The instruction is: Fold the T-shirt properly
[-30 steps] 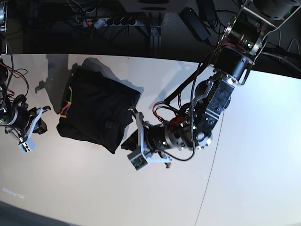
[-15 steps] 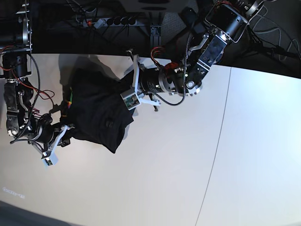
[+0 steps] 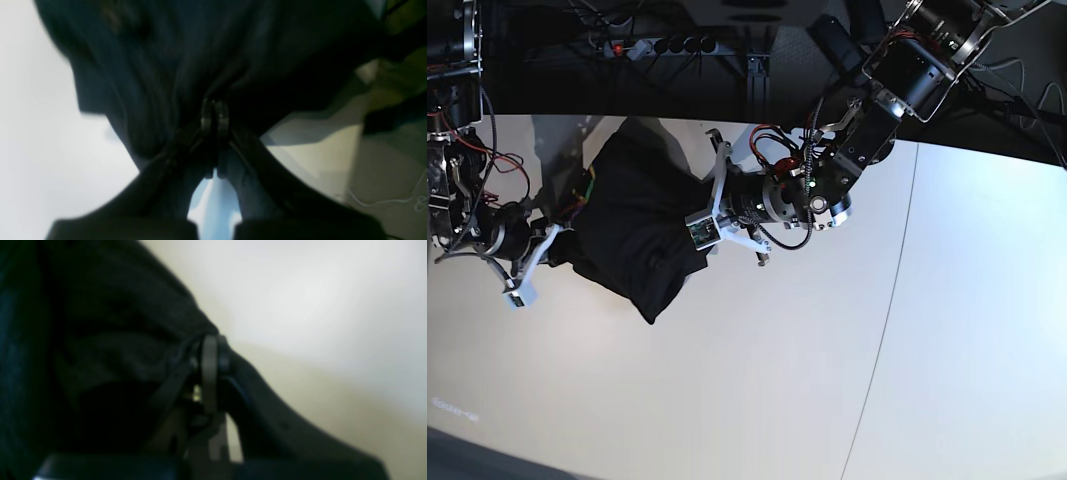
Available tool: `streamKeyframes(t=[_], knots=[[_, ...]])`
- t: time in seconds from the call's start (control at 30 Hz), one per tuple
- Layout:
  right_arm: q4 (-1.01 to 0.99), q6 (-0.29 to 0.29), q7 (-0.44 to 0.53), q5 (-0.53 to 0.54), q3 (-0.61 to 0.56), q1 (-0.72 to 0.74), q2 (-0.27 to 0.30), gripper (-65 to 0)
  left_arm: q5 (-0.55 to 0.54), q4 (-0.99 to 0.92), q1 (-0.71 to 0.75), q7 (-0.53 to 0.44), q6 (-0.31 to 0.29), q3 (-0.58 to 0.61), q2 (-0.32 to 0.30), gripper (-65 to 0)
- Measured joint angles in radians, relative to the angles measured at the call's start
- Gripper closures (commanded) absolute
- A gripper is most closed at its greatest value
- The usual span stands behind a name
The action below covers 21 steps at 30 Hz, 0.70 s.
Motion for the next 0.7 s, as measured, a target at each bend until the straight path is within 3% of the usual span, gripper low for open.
streamKeyframes(t=[0.2, 0.4, 0.6, 0.7], knots=[[0.127, 0.000, 0.002, 0.011, 0.006, -0.141, 0.027, 0.0, 0.041, -0.127, -0.088, -0.087, -0.007, 0.000, 0.001, 0.0], [0.248, -0.001, 0.008, 0.015, 0.008, -0.257, 0.006, 0.0, 0.068, -0.157, -0.138, -0.079, -0.007, 0.000, 0.000, -0.1], [0.282, 0.000, 0.009, 0.016, 0.008, -0.280, -0.027, 0.0, 0.071, -0.158, -0.179, -0.078, -0.006, 0.000, -0.002, -0.1], [0.283, 0.000, 0.010, 0.008, 0.012, -0.280, -0.031, 0.0, 0.068, -0.157, -0.181, -0.054, 0.030, 0.000, -0.003, -0.1]])
